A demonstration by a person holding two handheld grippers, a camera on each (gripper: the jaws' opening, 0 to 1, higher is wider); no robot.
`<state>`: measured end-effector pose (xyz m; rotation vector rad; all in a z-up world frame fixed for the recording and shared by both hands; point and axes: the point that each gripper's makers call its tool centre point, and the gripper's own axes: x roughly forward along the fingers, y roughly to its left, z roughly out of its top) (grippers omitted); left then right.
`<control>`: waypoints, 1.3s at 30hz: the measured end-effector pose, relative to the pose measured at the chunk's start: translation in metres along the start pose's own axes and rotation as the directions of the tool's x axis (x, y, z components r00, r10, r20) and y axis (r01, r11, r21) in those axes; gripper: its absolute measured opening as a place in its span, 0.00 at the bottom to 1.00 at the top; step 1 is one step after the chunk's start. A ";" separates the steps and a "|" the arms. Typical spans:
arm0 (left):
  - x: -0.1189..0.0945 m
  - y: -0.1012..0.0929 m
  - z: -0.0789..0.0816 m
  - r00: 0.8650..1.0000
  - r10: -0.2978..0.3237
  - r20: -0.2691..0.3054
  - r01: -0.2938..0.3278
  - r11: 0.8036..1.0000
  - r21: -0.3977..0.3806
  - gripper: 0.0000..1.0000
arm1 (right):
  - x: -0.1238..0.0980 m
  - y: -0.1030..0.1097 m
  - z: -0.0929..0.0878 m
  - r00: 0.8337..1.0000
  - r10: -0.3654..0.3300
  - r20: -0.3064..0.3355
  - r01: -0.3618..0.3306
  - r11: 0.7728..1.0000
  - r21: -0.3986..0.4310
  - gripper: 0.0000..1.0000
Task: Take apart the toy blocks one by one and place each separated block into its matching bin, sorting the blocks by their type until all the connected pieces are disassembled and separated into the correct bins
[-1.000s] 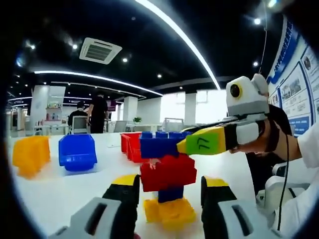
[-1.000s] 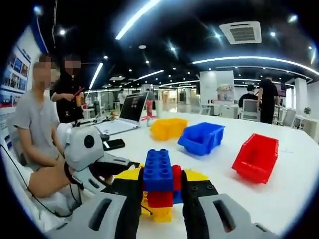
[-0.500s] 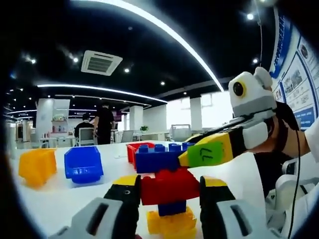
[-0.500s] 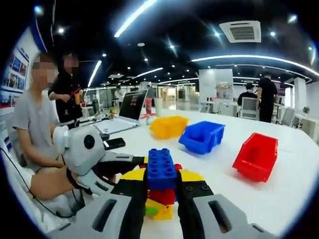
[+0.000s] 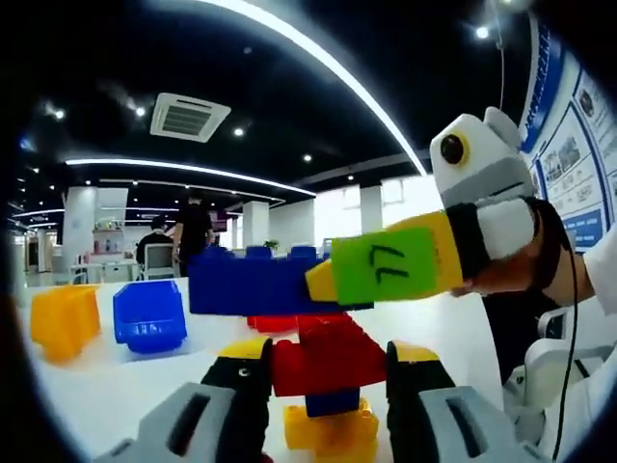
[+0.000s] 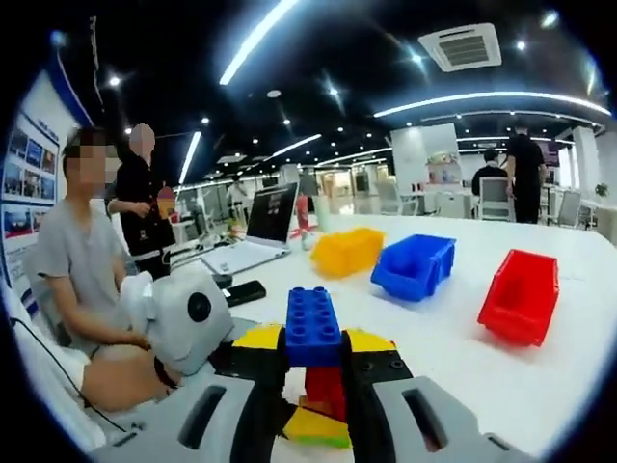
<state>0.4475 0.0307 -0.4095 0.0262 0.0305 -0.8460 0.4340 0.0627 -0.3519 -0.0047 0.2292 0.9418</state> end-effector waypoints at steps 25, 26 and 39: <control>-0.036 0.027 -0.010 0.999 0.026 -0.019 -0.026 1.000 -0.012 0.58 | 0.035 -0.084 0.076 0.989 -0.137 0.049 0.131 0.985 0.111 0.24; -0.039 0.029 -0.011 0.999 0.033 -0.017 -0.034 0.999 -0.016 0.57 | 0.041 -0.084 0.080 0.989 -0.139 0.046 0.133 0.985 0.109 0.24; -0.050 0.044 -0.018 0.997 0.071 -0.022 -0.071 0.997 -0.017 0.55 | 0.135 -0.114 0.087 0.976 -0.203 -0.085 0.209 0.975 0.076 0.24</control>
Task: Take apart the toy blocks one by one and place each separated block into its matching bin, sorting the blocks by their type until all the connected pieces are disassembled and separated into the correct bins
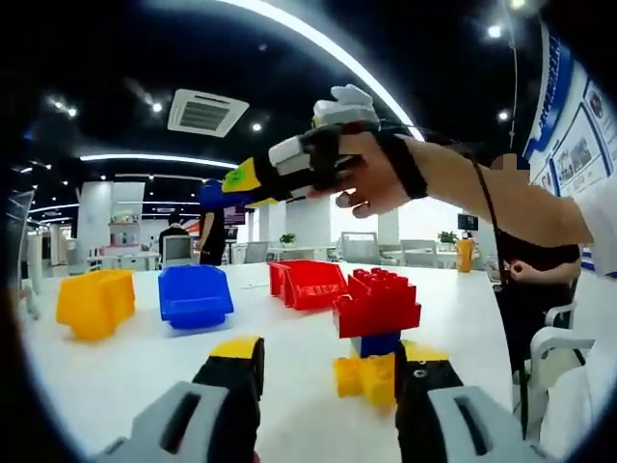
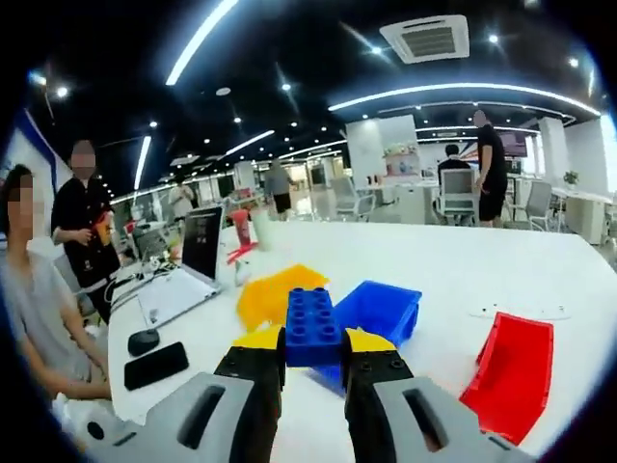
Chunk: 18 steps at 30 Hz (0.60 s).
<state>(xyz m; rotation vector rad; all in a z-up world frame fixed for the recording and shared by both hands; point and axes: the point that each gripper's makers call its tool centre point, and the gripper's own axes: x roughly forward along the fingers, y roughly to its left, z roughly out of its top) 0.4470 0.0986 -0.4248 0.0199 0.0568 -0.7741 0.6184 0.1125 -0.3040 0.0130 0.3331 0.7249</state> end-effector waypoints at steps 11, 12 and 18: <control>0.000 0.005 -0.002 1.000 0.005 0.002 -0.005 1.000 -0.011 0.55 | 0.073 -0.050 -0.016 0.983 -0.162 -0.088 0.167 0.984 0.061 0.24; 0.000 0.006 -0.002 1.000 0.006 0.002 -0.006 1.000 -0.013 0.55 | 0.078 -0.056 -0.017 0.980 -0.178 -0.092 0.185 0.980 0.070 0.24; -0.001 0.005 -0.001 1.000 0.005 0.009 -0.005 1.000 -0.016 0.54 | 0.093 -0.062 -0.025 0.971 -0.209 -0.117 0.216 0.975 0.048 0.24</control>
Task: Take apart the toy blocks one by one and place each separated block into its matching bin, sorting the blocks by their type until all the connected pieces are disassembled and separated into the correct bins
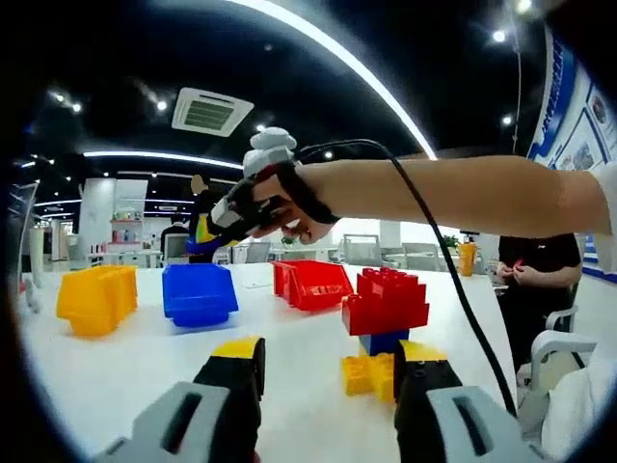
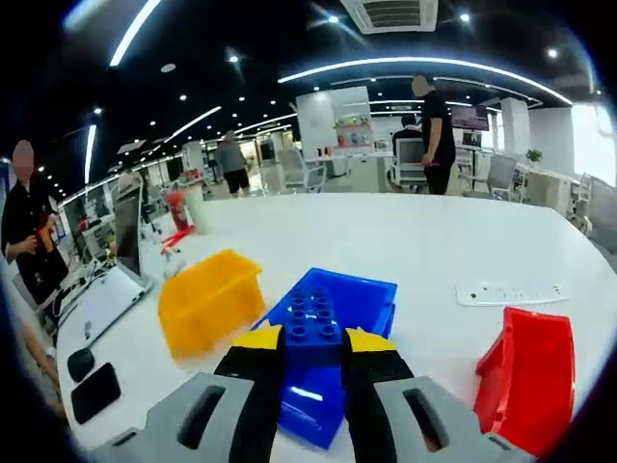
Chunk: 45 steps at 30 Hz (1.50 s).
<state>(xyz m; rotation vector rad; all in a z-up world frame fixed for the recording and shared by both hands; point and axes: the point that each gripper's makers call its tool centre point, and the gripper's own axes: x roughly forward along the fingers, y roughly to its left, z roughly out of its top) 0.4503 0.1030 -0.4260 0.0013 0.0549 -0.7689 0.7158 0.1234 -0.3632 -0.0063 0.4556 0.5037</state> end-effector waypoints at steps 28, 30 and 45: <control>0.000 -0.003 0.001 1.000 -0.005 0.006 0.005 1.000 0.001 0.54 | -0.165 -0.001 0.008 0.937 0.239 0.254 -0.189 0.960 -0.208 0.58; 0.000 -0.004 0.001 1.000 -0.010 0.006 0.010 1.000 0.001 0.54 | -0.187 -0.006 -0.001 0.931 0.249 0.266 -0.195 0.957 -0.216 0.57; -0.003 -0.006 0.005 0.999 -0.040 0.034 0.041 0.999 -0.029 0.54 | -0.299 -0.028 -0.062 0.895 0.252 0.367 -0.192 0.962 -0.193 0.56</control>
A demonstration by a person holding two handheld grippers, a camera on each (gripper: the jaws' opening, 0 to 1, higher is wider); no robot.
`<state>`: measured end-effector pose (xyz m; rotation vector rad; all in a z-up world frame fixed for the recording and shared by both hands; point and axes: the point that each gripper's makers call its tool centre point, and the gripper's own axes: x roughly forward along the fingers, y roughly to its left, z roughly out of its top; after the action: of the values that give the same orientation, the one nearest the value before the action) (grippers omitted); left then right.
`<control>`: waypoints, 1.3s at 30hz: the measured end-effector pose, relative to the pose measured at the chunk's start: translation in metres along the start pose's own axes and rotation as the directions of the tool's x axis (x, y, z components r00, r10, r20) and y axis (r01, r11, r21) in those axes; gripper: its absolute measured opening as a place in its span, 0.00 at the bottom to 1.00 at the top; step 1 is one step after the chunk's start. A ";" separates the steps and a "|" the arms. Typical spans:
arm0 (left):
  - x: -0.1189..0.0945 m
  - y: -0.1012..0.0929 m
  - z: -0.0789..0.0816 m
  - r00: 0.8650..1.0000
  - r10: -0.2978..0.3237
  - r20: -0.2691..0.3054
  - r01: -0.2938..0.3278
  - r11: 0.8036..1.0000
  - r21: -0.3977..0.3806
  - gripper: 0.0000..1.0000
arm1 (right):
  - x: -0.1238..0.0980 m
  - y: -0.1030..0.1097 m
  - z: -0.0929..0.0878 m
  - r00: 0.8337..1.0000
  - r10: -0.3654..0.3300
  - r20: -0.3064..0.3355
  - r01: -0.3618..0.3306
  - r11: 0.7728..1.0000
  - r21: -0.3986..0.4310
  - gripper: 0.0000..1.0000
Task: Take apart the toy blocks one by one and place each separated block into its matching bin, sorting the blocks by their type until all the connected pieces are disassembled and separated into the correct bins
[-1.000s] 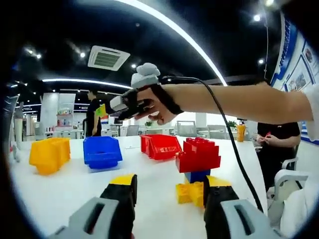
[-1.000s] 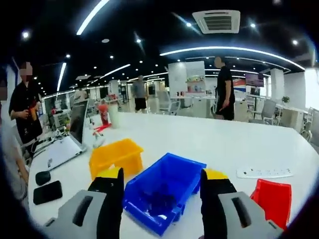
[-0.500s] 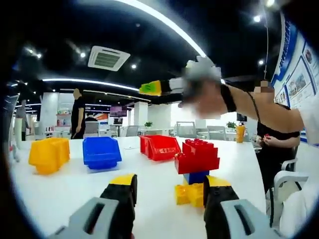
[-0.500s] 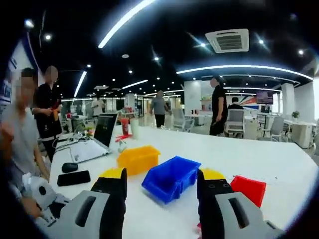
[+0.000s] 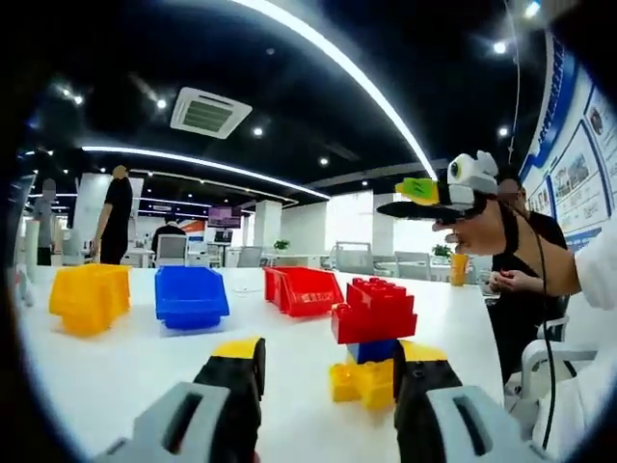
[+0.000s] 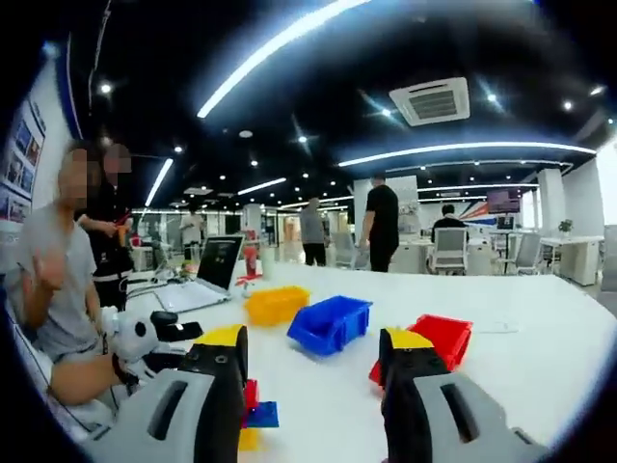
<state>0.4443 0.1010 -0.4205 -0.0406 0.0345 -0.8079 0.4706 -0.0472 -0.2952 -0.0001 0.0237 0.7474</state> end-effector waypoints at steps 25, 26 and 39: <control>0.011 -0.023 0.007 0.998 -0.068 0.012 0.068 0.997 -0.022 0.54 | -0.024 0.016 -0.070 0.999 0.039 -0.019 -0.039 0.999 0.000 0.59; 0.013 -0.024 0.006 0.997 -0.071 0.008 0.071 0.997 -0.020 0.54 | -0.021 0.019 -0.070 0.999 0.046 -0.022 -0.046 0.999 -0.001 0.59; 0.031 -0.036 -0.004 0.995 -0.087 -0.044 0.088 0.996 0.019 0.54 | 0.030 0.068 -0.087 0.981 0.165 -0.104 -0.167 0.986 -0.008 0.64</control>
<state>0.4391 0.0537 -0.4232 -0.0055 0.0653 -0.8966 0.4445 0.0219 -0.3826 -0.0531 0.1171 0.9141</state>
